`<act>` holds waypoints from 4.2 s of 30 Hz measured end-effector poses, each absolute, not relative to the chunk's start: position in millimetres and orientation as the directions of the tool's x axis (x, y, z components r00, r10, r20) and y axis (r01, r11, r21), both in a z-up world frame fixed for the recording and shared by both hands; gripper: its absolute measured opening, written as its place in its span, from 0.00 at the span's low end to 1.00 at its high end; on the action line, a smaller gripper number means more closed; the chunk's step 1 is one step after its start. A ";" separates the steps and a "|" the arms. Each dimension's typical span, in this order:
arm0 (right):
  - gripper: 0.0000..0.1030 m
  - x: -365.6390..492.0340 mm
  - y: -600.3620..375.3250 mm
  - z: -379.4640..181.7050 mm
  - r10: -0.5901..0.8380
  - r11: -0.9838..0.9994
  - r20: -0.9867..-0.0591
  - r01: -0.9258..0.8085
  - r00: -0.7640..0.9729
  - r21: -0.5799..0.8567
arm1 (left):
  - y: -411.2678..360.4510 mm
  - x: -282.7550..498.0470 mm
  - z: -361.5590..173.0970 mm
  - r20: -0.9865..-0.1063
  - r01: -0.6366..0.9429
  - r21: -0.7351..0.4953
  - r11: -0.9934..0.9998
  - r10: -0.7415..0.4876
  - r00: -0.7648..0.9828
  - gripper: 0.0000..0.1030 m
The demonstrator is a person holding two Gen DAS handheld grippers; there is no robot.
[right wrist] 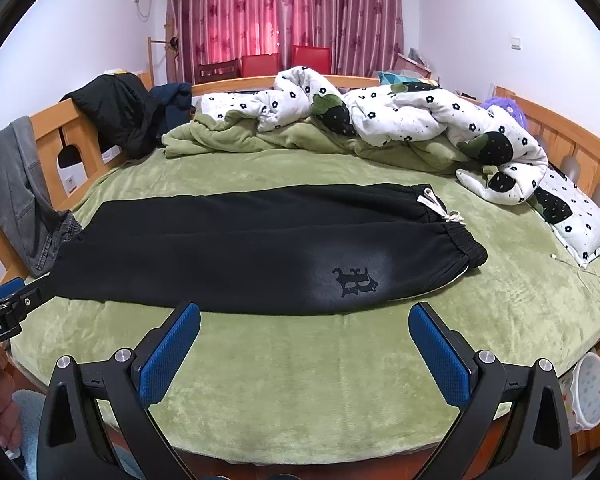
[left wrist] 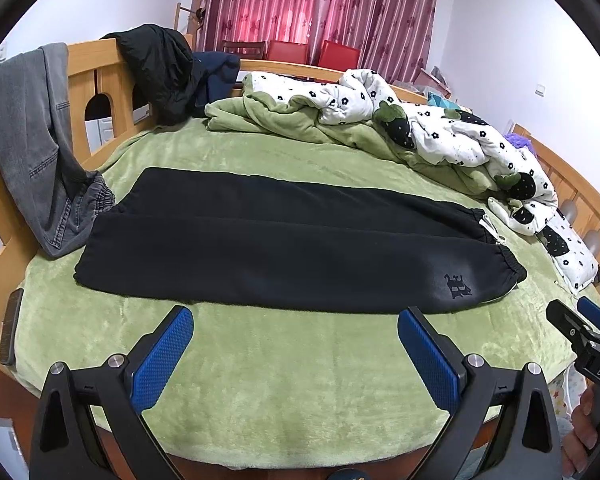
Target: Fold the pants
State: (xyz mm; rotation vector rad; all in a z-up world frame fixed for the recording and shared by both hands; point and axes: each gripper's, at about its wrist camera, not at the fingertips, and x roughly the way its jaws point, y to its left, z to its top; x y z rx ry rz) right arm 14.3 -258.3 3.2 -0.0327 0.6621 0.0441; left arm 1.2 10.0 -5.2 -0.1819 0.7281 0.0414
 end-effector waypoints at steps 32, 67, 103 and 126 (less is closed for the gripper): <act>0.99 12.5 -255.6 4.1 0.043 0.998 -0.625 -0.062 0.779 -0.008 | 14.9 1.9 -7.6 -0.668 -0.108 -0.185 0.977 -0.044 0.742 1.00; 0.99 13.7 -246.6 -2.7 0.056 0.997 -0.635 -0.071 0.771 0.002 | 22.0 1.9 -13.3 -0.675 -0.124 -0.212 0.969 -0.053 0.736 1.00; 0.77 148.1 -370.2 -115.3 0.096 0.987 -0.760 0.037 0.643 0.156 | 152.7 92.3 -155.6 -0.784 -0.244 -0.421 0.874 -0.216 0.582 0.74; 0.13 221.0 -401.4 -165.3 0.233 0.891 -0.703 0.142 0.672 0.431 | 213.7 122.3 -184.4 -0.646 -0.394 -0.643 0.656 -0.188 0.740 0.10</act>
